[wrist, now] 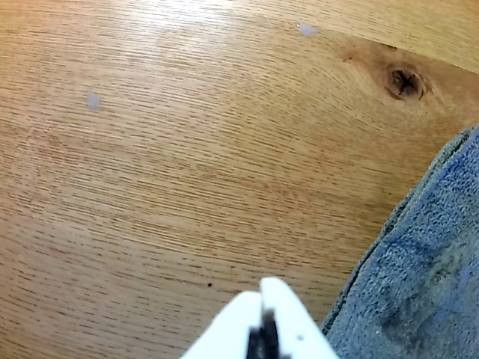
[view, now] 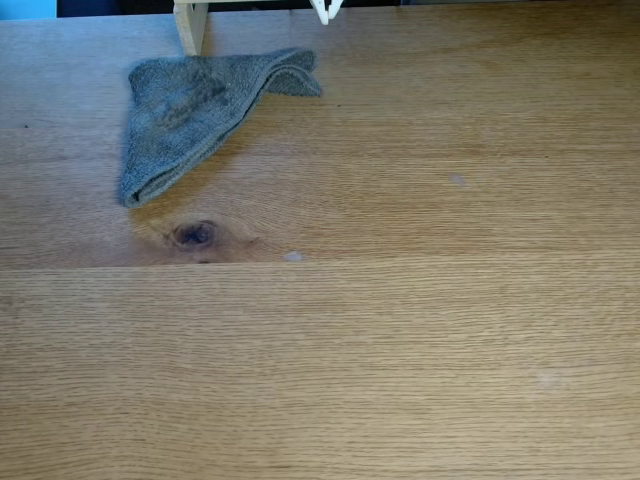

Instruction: Clean the area in front of the robot

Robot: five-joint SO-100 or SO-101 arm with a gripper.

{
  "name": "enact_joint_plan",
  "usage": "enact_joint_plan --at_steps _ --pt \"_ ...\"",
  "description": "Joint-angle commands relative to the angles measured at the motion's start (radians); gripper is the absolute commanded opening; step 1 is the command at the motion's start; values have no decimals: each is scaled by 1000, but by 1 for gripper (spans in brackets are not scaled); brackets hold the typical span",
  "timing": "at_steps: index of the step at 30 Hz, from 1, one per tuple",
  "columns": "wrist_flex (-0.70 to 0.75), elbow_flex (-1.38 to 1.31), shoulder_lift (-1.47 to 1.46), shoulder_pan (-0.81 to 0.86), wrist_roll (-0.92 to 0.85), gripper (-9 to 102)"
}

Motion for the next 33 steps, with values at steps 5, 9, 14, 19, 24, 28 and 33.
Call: enact_joint_plan --at_steps 5,9,14,19,24,28,33 --pt "3 110 0 282 5 0" --pt "3 110 0 284 5 0" --pt "-23 97 -72 301 -5 0" --pt "-81 5 -184 308 -37 0" --pt "-184 -196 -402 272 -18 0" --pt "-258 -342 -563 265 15 0" --pt "-311 -515 -729 278 29 0"
